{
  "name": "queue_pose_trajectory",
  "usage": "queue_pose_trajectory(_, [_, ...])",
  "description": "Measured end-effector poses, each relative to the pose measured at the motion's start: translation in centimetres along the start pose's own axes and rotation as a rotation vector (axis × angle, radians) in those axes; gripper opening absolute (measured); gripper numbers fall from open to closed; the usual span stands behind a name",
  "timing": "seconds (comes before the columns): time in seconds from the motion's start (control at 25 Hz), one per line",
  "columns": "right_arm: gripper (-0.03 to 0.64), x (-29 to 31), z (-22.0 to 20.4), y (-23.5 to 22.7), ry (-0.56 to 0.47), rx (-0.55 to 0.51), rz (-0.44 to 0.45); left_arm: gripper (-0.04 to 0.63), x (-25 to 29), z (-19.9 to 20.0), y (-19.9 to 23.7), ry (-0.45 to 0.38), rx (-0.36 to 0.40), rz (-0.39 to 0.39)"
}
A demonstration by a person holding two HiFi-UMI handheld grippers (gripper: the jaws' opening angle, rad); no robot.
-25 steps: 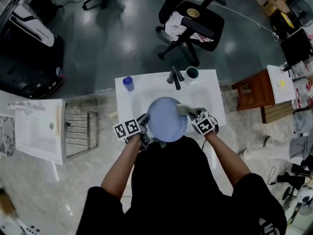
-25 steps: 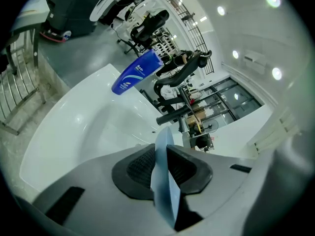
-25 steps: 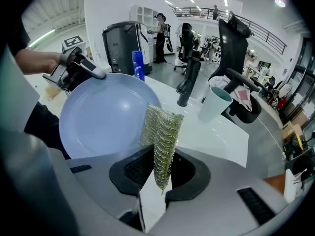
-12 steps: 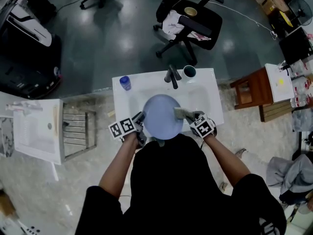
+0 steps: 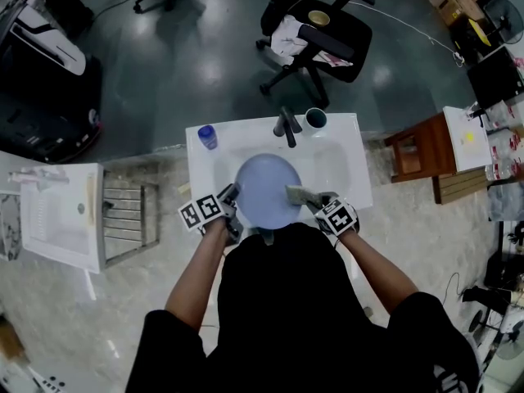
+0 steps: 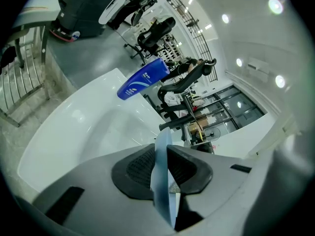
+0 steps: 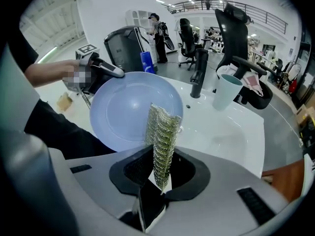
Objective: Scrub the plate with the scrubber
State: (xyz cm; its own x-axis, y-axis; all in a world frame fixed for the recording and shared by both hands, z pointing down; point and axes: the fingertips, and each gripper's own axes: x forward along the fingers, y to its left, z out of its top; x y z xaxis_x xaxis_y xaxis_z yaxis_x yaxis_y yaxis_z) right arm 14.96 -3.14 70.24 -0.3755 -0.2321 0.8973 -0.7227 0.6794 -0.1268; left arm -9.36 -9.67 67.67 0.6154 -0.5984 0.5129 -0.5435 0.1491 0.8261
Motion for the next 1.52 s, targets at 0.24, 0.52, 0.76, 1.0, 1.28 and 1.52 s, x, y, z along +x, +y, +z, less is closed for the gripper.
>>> queue_pose_trajectory(0.24, [0.066,-0.5,-0.2,0.6,-0.007,0.016,0.017,0.067,0.2,0.2,0.0,-0.008,-0.015,-0.007])
queue_pose_trajectory(0.52, [0.066,-0.9,-0.1,2.1,-0.029,0.041,0.058,0.067,0.4,0.4,0.1,-0.026,-0.027,-0.007])
queue_pose_trajectory(0.76, [0.066,-1.0,-0.1,2.9,-0.055,0.065,0.091,0.067,0.7,0.4,0.2,-0.035,-0.036,0.0])
queue_pose_trajectory(1.0, [0.066,-1.2,0.0,4.0,-0.062,0.101,0.125,0.067,0.8,0.3,0.2,-0.047,-0.054,0.002])
queue_pose_trajectory(1.28, [0.066,-1.2,0.0,5.4,-0.062,0.116,0.165,0.069,0.8,0.1,-0.1,-0.053,-0.053,0.001])
queue_pose_trajectory(1.52, [0.066,-1.1,0.6,6.5,-0.08,0.127,0.196,0.067,0.7,0.1,-0.3,-0.064,-0.058,-0.004])
